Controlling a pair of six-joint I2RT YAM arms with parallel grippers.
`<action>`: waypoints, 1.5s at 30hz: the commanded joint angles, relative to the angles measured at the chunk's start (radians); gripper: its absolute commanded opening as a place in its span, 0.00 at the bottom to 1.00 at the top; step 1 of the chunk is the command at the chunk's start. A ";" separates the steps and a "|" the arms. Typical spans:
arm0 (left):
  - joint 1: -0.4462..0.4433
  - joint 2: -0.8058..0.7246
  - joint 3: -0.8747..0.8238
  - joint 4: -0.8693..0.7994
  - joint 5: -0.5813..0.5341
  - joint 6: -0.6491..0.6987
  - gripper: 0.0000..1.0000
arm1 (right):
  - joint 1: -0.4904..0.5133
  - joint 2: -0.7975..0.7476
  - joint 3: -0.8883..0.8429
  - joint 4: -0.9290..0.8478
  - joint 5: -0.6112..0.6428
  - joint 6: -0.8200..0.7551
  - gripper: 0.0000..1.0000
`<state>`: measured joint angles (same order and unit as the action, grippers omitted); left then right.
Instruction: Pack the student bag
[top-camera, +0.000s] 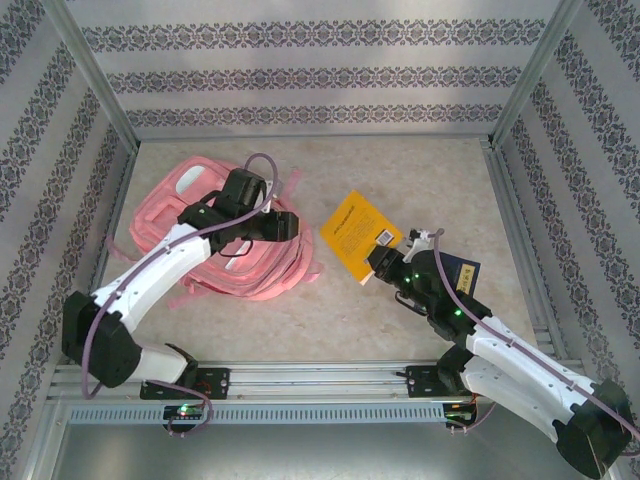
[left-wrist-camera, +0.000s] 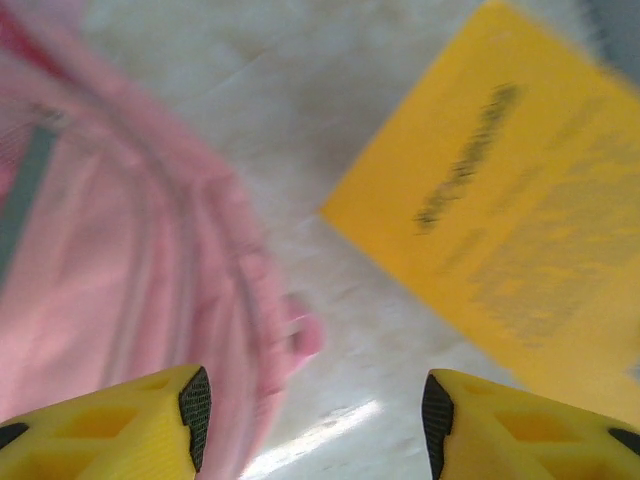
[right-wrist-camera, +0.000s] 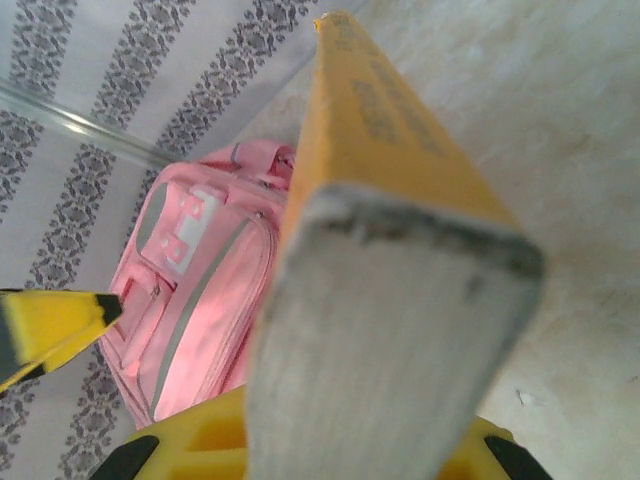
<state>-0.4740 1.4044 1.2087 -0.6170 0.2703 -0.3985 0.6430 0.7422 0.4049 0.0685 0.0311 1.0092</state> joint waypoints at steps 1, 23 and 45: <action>0.059 0.049 0.033 -0.155 -0.107 0.100 0.59 | -0.006 -0.032 0.017 0.070 -0.060 -0.052 0.00; 0.177 0.211 0.037 -0.117 -0.053 0.142 0.57 | -0.052 -0.063 -0.021 0.079 -0.158 -0.065 0.00; 0.216 0.239 -0.018 -0.017 0.219 0.092 0.43 | -0.067 -0.003 -0.017 0.117 -0.188 -0.046 0.00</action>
<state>-0.2661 1.6360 1.2022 -0.6651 0.3847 -0.2962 0.5884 0.7494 0.3763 0.0639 -0.1417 0.9623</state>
